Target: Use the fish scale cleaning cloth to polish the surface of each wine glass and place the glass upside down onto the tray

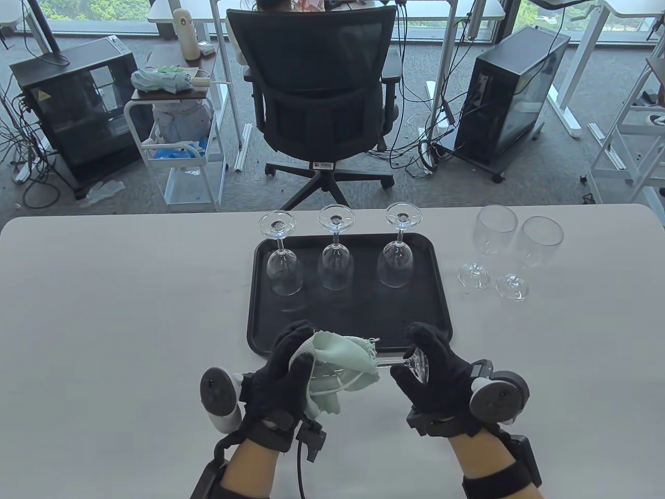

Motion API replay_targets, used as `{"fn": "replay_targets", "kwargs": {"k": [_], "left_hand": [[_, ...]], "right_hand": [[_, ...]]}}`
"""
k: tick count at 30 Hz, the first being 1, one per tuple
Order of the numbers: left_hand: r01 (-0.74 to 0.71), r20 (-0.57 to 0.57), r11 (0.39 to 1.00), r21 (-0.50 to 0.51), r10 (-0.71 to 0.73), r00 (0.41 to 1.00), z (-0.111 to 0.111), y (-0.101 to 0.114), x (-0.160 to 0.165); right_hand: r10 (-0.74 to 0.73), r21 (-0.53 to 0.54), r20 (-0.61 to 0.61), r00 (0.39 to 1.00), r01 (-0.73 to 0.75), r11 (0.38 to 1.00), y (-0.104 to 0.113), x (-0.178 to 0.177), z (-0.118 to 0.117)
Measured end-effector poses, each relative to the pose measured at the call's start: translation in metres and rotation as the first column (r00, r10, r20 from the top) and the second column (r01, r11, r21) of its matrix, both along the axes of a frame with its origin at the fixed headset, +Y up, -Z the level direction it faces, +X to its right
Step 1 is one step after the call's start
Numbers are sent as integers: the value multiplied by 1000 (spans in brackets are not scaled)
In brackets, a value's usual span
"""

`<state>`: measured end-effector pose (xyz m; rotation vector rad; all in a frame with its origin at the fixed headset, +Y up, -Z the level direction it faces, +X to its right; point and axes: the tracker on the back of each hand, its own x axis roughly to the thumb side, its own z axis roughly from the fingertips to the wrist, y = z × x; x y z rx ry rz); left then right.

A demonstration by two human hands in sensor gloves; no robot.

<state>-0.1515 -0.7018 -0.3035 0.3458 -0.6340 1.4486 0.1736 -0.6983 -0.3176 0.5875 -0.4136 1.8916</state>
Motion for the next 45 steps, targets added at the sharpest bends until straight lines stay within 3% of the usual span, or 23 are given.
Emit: {"fn": "replay_targets", "kwargs": {"k": [1, 2, 5, 8, 9, 11, 13, 15, 16, 20, 22, 24, 26, 27, 30, 33, 34, 37, 39, 40, 42, 44, 45], "left_hand": [[28, -30, 999, 42, -27, 999, 1, 2, 0], [46, -45, 997, 54, -43, 998, 1, 3, 0], [28, -27, 1000, 5, -27, 999, -1, 1, -3], [-48, 37, 992, -113, 52, 998, -6, -7, -4], [-55, 54, 991, -123, 62, 997, -6, -8, -3], [-59, 47, 991, -116, 65, 997, -5, -9, -2], [-43, 33, 996, -76, 46, 998, -3, -8, -1], [8, -11, 1000, 8, -8, 1000, 0, -4, -1], [25, -29, 999, 22, -25, 999, 0, -4, -2], [17, -16, 999, -27, -18, 1000, -3, -5, -7], [-53, 47, 990, -127, 60, 997, -7, -10, -8], [-72, 94, 987, -147, 87, 992, -8, -12, -7], [-50, 70, 991, -123, 59, 996, -6, -11, -4], [-41, 59, 996, -77, 45, 997, -4, -10, -2], [22, -22, 999, 40, -21, 1000, 0, -5, 0], [16, -30, 1000, 23, -16, 999, -1, -6, -1], [3, -21, 1000, -4, -3, 1000, -2, -7, -2], [-62, 44, 988, -139, 68, 997, -6, -11, -6], [-63, 73, 989, -137, 73, 995, -7, -11, -6], [-52, 60, 991, -122, 60, 996, -6, -10, -5], [-41, 30, 997, -60, 43, 999, -3, -8, -3], [-1, -23, 999, 32, 1, 1000, 0, -4, -2], [18, -47, 999, 44, -16, 999, 1, -3, -3]], "right_hand": [[-23, -103, -41, 999, 19, 995, -3, 1, -3], [-32, -116, -65, 997, 25, 993, -3, 0, -4], [113, 91, 6, 994, -113, 989, 2, 1, 0], [261, 395, 132, 956, -292, 871, 8, -1, 10], [259, 423, 154, 954, -300, 855, 9, -1, 11], [186, 378, 130, 974, -222, 899, 7, 0, 9], [57, 170, 31, 998, -61, 984, 3, 0, 3], [-25, -75, -20, 999, 24, 997, -3, 0, 0], [-26, -106, -38, 999, 22, 994, -4, 0, 0], [180, 186, 23, 983, -181, 966, 4, -2, 6], [280, 418, 133, 951, -310, 854, 9, -4, 15], [272, 446, 163, 948, -316, 837, 11, -3, 18], [174, 335, 107, 979, -200, 921, 8, -2, 14], [91, 215, 56, 994, -101, 971, 5, 0, 9], [-44, 18, -31, 999, 45, 999, -6, 3, -1], [19, 81, -15, 1000, -18, 997, -4, 3, 1], [58, 155, 1, 998, -57, 986, 0, 1, 6], [239, 386, 108, 965, -262, 885, 8, -3, 16], [217, 410, 144, 966, -258, 875, 11, -3, 18], [184, 375, 122, 975, -217, 901, 10, -3, 16], [32, 172, 36, 999, -37, 984, 4, 0, 9], [-74, -43, -33, 997, 73, 996, -1, 0, 4], [-50, -58, -44, 998, 48, 997, -2, 1, 3]]}}
